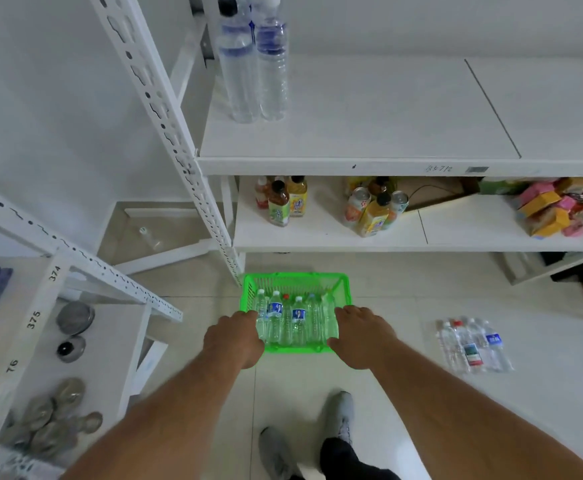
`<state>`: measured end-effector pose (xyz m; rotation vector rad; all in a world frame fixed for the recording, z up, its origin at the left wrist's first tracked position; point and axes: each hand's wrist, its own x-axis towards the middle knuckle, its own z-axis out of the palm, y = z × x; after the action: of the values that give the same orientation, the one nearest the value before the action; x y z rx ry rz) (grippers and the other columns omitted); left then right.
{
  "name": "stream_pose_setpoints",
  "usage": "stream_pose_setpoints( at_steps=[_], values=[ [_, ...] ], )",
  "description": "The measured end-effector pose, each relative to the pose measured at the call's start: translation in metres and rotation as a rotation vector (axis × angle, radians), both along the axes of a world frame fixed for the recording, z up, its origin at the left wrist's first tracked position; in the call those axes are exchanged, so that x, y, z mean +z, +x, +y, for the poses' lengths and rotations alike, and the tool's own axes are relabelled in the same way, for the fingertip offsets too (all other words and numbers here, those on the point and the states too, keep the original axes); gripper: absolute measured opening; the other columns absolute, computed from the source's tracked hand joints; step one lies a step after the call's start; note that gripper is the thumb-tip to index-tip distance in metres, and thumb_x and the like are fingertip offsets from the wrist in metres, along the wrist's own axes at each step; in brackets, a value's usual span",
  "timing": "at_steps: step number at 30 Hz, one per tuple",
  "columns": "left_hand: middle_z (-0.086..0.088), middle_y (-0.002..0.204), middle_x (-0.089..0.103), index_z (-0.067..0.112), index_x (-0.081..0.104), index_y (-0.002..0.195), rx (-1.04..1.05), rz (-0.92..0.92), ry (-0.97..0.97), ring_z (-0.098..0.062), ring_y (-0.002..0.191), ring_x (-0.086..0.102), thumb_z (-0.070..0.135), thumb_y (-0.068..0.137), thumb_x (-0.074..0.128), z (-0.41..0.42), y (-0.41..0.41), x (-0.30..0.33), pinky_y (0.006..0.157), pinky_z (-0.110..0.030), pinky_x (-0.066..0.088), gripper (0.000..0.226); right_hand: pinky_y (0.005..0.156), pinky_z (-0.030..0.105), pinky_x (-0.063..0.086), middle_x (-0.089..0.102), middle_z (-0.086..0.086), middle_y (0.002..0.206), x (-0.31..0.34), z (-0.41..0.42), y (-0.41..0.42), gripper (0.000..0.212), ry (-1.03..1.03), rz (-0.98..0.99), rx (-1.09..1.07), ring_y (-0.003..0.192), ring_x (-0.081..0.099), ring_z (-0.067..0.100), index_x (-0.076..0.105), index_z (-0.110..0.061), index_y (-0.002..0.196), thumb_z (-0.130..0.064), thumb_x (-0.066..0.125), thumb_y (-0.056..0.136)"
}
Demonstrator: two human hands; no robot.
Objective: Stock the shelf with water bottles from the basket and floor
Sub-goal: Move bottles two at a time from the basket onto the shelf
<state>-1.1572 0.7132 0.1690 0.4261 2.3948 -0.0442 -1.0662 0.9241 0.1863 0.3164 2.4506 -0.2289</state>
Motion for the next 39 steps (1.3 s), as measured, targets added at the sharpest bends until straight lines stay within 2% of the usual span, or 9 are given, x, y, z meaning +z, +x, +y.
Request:
stream_pose_setpoints(
  at_steps=[9, 18, 29, 39],
  values=[
    [0.001, 0.145, 0.046, 0.031, 0.03, 0.148, 0.086, -0.094, 0.006, -0.026, 0.127, 0.048, 0.044, 0.087, 0.053, 0.011, -0.017, -0.047, 0.099, -0.039, 0.045, 0.066, 0.109, 0.043, 0.039, 0.042, 0.01, 0.147, -0.057, 0.009, -0.013, 0.063, -0.1, -0.092, -0.058, 0.134, 0.042, 0.031, 0.034, -0.011, 0.146, -0.05, 0.045, 0.098],
    [0.001, 0.148, 0.042, 0.031, 0.025, 0.151, 0.217, -0.152, -0.045, -0.026, 0.133, 0.043, 0.046, 0.091, 0.051, 0.025, -0.046, -0.121, 0.104, -0.038, 0.041, 0.067, 0.109, 0.042, 0.038, 0.042, 0.012, 0.147, -0.155, 0.045, -0.054, 0.067, -0.21, -0.191, -0.142, 0.136, 0.04, 0.031, 0.03, -0.01, 0.15, -0.049, 0.046, 0.099],
    [-0.006, 0.144, 0.049, 0.027, 0.032, 0.148, 0.323, -0.254, 0.019, -0.028, 0.128, 0.051, 0.042, 0.084, 0.057, 0.052, -0.077, -0.282, 0.102, -0.038, 0.045, 0.07, 0.106, 0.04, 0.041, 0.044, 0.015, 0.145, -0.315, 0.077, -0.089, 0.066, -0.204, -0.266, -0.282, 0.133, 0.045, 0.035, 0.035, -0.008, 0.146, -0.051, 0.048, 0.097],
    [-0.011, 0.14, 0.052, 0.014, 0.039, 0.143, 0.481, -0.251, 0.106, -0.03, 0.12, 0.056, 0.033, 0.087, 0.064, 0.057, -0.102, -0.45, 0.096, -0.03, 0.045, 0.064, 0.099, 0.039, 0.047, 0.046, 0.021, 0.142, -0.489, 0.028, -0.13, 0.069, -0.28, -0.259, -0.385, 0.124, 0.054, 0.038, 0.038, -0.005, 0.145, -0.051, 0.052, 0.095]
  ],
)
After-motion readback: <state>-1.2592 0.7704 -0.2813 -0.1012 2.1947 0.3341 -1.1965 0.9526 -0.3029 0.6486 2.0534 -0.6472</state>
